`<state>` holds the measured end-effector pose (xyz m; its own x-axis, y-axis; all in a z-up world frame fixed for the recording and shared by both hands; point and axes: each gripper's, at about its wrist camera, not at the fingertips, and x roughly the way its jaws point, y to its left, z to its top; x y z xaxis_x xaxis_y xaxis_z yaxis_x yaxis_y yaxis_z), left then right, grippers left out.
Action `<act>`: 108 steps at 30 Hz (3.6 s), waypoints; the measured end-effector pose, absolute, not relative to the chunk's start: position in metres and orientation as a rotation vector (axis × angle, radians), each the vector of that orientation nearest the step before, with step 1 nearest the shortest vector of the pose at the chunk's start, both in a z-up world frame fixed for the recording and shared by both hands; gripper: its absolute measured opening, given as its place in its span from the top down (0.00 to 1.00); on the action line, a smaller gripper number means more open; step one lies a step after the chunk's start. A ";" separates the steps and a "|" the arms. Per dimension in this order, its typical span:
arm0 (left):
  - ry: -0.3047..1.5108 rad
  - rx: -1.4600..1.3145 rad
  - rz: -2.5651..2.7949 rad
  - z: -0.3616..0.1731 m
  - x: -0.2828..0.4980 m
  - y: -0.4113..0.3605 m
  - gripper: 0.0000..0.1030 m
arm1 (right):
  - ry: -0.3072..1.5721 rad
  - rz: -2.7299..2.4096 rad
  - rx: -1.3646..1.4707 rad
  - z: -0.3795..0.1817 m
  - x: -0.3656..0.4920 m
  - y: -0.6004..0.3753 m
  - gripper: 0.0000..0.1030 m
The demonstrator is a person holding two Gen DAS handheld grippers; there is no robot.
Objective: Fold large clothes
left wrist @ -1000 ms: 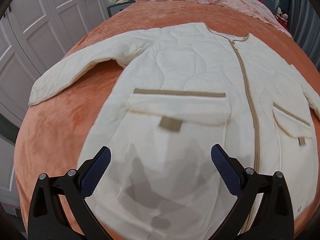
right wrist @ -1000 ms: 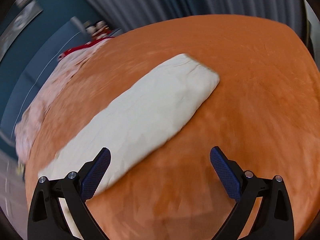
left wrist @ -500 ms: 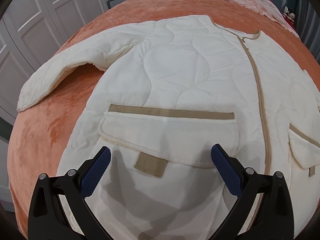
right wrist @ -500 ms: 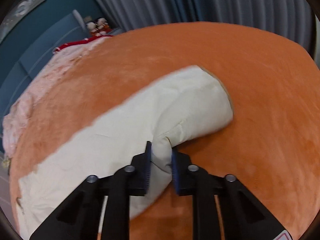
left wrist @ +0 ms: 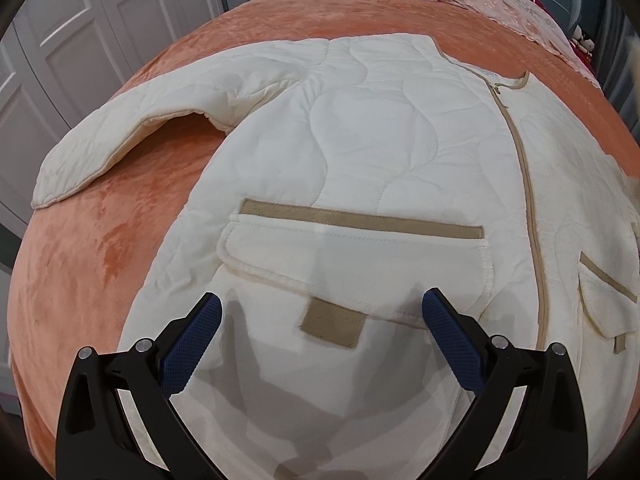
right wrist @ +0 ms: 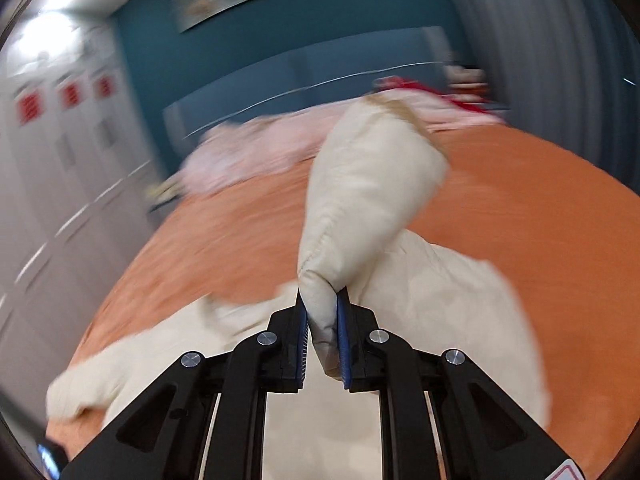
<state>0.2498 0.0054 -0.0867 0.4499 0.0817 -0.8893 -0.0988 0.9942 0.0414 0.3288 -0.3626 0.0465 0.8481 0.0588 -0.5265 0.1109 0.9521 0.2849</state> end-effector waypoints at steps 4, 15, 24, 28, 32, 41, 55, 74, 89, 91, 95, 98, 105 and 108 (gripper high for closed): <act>1.095 -0.026 0.104 -0.086 0.249 0.014 0.05 | 0.652 0.132 0.231 0.018 0.343 -0.274 0.81; 1.061 -0.377 -0.052 -0.067 0.284 0.057 0.05 | 0.775 0.228 0.235 -0.036 0.279 -0.237 0.49; 1.108 -0.580 -0.228 -0.082 0.360 0.009 0.11 | 0.783 -0.105 0.601 -0.076 0.238 -0.390 0.48; 1.124 -0.551 -0.240 -0.088 0.373 -0.012 0.74 | 0.781 -0.114 0.698 -0.092 0.239 -0.414 0.48; 1.051 -0.531 -0.223 -0.069 0.375 0.001 0.93 | 0.768 -0.097 0.809 -0.105 0.251 -0.426 0.48; 1.015 -0.381 -0.109 -0.067 0.373 0.040 0.94 | 0.713 -0.196 0.762 -0.100 0.275 -0.424 0.90; 0.972 -0.118 -0.044 -0.111 0.352 0.000 0.92 | 0.828 -0.408 0.375 -0.118 0.297 -0.389 0.91; 0.886 -0.054 -0.017 -0.116 0.345 -0.009 0.92 | 0.685 -0.500 0.353 -0.070 0.232 -0.350 0.78; 0.871 -0.043 -0.020 -0.116 0.343 -0.011 0.92 | 0.865 -0.198 0.156 -0.113 0.308 -0.239 0.79; 0.867 -0.042 -0.019 -0.117 0.343 -0.011 0.92 | 0.869 -0.194 0.170 -0.116 0.308 -0.241 0.79; 0.865 -0.049 -0.022 -0.116 0.343 -0.010 0.92 | 0.856 -0.201 0.143 -0.121 0.308 -0.238 0.79; 0.878 -0.184 -0.072 -0.109 0.341 0.012 0.84 | 0.859 -0.205 0.138 -0.120 0.311 -0.234 0.79; 0.848 -0.514 0.037 -0.066 0.288 0.168 0.24 | 0.843 -0.172 0.116 -0.089 0.263 -0.216 0.73; 0.858 -0.560 0.204 -0.067 0.278 0.252 0.22 | 0.843 -0.131 0.113 -0.083 0.222 -0.203 0.71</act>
